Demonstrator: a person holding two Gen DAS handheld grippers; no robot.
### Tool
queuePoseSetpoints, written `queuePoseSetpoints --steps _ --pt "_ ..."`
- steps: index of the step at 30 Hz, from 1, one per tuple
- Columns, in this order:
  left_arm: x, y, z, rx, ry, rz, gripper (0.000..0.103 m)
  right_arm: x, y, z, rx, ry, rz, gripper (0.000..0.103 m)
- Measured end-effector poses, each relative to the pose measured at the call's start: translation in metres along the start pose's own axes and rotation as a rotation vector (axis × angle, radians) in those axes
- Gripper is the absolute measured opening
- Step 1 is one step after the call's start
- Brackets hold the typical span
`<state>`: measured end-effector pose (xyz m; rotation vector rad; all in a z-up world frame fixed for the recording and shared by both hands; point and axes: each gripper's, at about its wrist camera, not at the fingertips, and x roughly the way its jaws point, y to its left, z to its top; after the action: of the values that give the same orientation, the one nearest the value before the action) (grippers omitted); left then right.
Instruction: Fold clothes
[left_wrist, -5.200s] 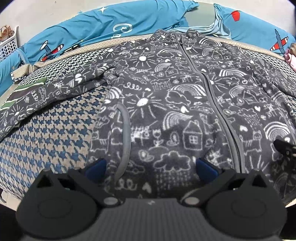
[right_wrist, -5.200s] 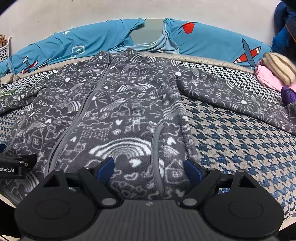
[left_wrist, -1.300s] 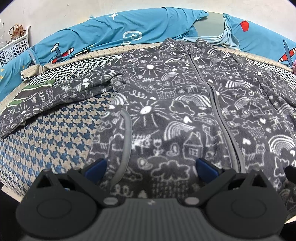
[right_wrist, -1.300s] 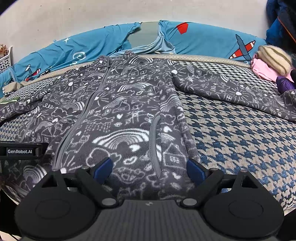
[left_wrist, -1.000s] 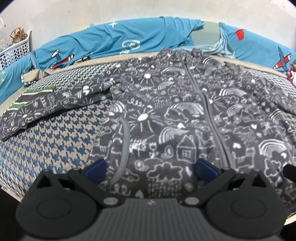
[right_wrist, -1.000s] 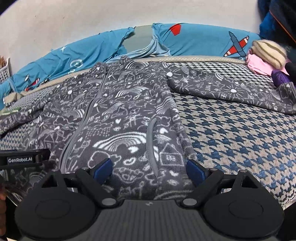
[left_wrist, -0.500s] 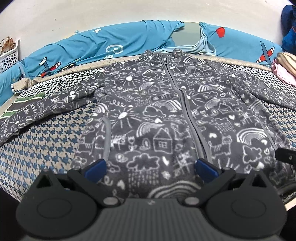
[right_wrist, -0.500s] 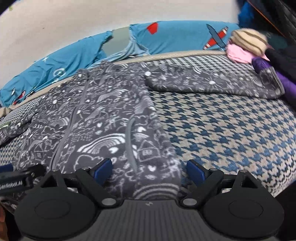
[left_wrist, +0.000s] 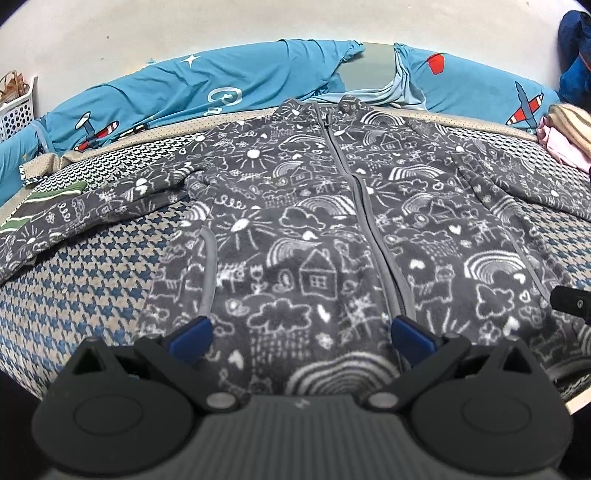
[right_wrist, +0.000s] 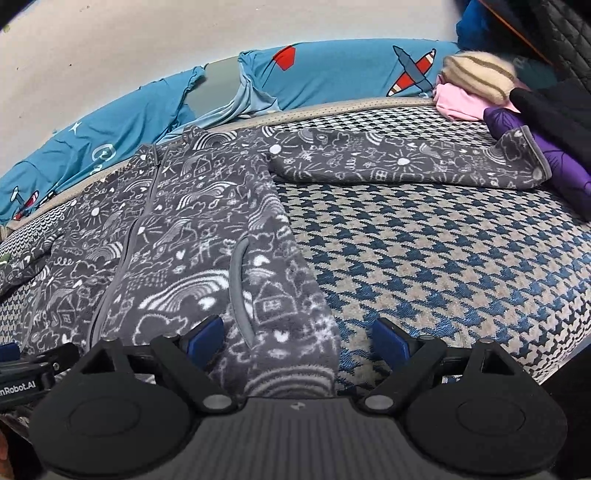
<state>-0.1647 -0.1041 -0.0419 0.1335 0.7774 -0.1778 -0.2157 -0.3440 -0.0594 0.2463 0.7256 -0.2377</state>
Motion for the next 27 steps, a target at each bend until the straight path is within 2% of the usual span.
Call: queuePoseSetpoints --steps 11,16,20,27 --pt "0.000 -0.003 -0.003 0.008 0.015 -0.006 0.103 0.000 -0.001 -0.001 -0.002 0.014 -0.021 0.087" --pt "0.008 -0.003 -0.007 0.012 0.061 -0.007 0.103 0.004 -0.003 -0.004 0.005 0.054 -0.023 0.087" --pt "0.010 -0.001 -0.009 0.013 0.068 -0.009 0.103 0.007 -0.005 -0.007 0.013 0.088 -0.022 0.087" --pt "0.010 -0.001 -0.011 0.010 0.076 -0.009 0.103 0.007 -0.008 -0.010 0.032 0.096 -0.018 0.088"
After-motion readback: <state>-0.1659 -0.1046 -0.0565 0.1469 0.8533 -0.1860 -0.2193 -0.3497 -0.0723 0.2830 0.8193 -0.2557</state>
